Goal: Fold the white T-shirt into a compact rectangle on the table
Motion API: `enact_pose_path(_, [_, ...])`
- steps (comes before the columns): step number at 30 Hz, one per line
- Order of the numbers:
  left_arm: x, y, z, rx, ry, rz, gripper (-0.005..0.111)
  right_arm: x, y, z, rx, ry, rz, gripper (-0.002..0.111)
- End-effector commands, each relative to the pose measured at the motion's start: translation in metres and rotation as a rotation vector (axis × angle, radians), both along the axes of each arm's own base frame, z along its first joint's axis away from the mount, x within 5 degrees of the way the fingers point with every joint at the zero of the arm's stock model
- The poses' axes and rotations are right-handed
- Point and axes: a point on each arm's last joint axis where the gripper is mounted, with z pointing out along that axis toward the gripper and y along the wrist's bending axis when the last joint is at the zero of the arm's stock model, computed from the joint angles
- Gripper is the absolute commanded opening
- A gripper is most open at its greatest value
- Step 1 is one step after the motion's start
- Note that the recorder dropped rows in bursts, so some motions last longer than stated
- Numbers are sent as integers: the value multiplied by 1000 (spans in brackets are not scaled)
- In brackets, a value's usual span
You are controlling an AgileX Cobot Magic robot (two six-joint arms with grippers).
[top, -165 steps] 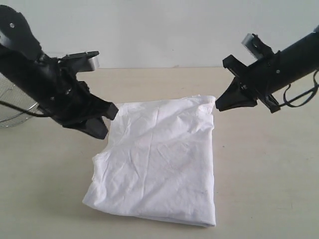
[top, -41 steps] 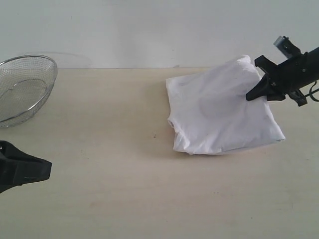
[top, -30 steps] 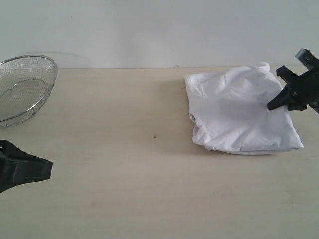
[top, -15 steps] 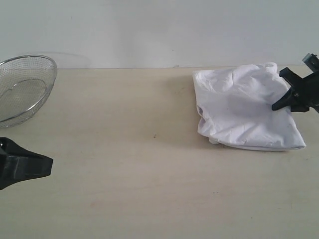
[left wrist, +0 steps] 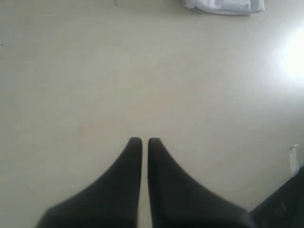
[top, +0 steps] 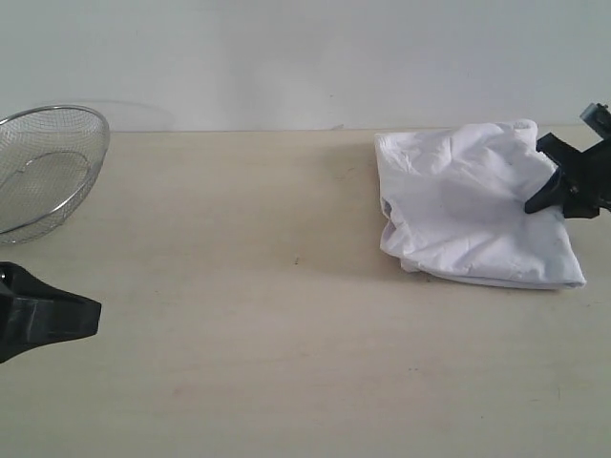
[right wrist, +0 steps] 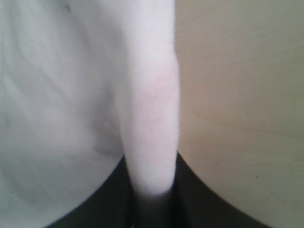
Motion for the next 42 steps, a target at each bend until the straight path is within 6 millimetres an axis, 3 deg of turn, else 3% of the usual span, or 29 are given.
enact_pose_path(1, [0,0,1,-6,-18,3,4,-1,-6,1,-37,-10,1,59])
enact_pose_path(3, [0,0,1,-6,-18,3,4,-1,-7,0,-29,12,-27,80])
enact_pose_path(4, [0,0,1,-7,-22,6,4,-1,-7,0,-30,17,-31,82])
enact_pose_path(7, [0,0,1,-7,-22,6,4,-3,-8,1,-46,27,-17,74])
enact_pose_path(11, [0,0,1,-7,-22,6,4,-6,-9,16,-74,38,-22,58])
enact_pose_path(14, [0,0,1,-7,-22,6,4,-10,-10,42,-126,14,-27,56])
enact_pose_path(21, [0,0,1,-7,-20,5,4,-31,-16,123,-338,-51,-88,54])
enact_pose_path(24, [0,0,1,-6,-22,4,4,-47,-15,156,-425,-57,-121,41])
enact_pose_path(26, [1,0,1,-6,-29,6,4,-59,-9,170,-423,-74,-141,23])
enact_pose_path(28, [2,0,2,-7,-38,12,4,-69,0,180,-400,-112,-161,4])
enact_pose_path(29, [2,0,2,-12,-37,15,4,-74,8,184,-370,-137,-170,0])
enact_pose_path(35, [3,-2,5,-55,-51,28,4,-104,73,192,-250,-283,-75,0])
enact_pose_path(39, [8,-3,9,-119,-78,84,4,-125,129,175,-278,-339,136,0])
enact_pose_path(42, [8,-3,10,-127,-78,90,4,-141,156,157,-303,-346,235,0])
